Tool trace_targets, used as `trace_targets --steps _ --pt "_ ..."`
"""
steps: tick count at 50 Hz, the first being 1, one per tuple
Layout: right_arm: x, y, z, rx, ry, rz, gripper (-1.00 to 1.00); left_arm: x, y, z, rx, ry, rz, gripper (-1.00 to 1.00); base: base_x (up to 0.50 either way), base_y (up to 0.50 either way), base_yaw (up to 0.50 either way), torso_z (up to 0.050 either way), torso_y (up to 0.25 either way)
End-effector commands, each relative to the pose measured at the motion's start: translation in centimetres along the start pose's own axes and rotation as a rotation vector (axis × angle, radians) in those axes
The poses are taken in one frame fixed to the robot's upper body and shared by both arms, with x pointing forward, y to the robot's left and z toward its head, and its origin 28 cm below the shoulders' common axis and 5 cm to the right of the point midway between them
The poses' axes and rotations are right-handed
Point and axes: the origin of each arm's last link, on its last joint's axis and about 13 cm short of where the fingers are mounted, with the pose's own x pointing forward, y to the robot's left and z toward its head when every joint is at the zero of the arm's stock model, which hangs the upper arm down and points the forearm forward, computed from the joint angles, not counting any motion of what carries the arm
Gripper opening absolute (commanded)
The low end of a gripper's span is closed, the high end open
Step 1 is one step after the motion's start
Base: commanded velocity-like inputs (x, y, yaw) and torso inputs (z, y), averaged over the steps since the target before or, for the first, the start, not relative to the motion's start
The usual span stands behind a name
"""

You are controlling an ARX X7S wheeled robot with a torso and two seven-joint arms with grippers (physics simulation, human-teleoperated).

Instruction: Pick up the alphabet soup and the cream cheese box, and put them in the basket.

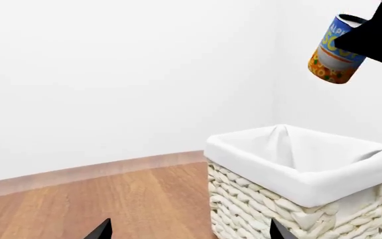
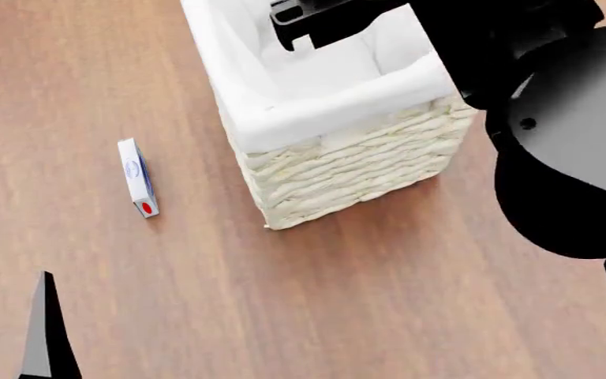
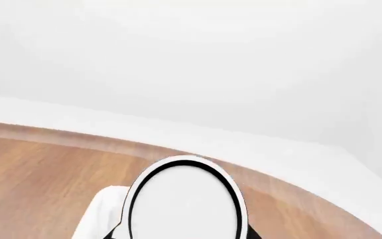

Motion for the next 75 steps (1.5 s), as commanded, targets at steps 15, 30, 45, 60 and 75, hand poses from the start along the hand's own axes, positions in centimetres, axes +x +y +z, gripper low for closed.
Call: trace_targets --steps 15,30,45,60,75 --pt "3.6 -0.5 -0.6 0.042 0.193 0.063 -1.0 0.1 0.1 0.2 0.0 -0.012 0.0 1.0 0.0 0.0 0.0 0.0 0.001" --pt "4.5 -0.3 -1.7 0.032 0.221 0.059 -1.0 -0.1 0.3 0.1 0.003 -0.009 0.007 1.0 0.0 0.0 0.0 0.0 0.0" --pt "4.7 -0.1 -2.6 0.021 0.237 0.069 -1.0 -0.1 0.5 0.1 0.015 -0.007 0.012 1.0 0.0 0.0 0.0 0.0 0.001" --pt "4.8 -0.2 -2.8 0.006 0.244 0.069 -1.0 -0.1 0.5 0.1 0.019 -0.007 0.009 1.0 0.0 0.0 0.0 0.0 0.001" --pt "5.0 -0.4 -2.2 -0.007 0.244 0.065 1.0 -0.1 0.5 0.0 0.02 -0.005 0.009 1.0 0.0 0.0 0.0 0.0 0.001"
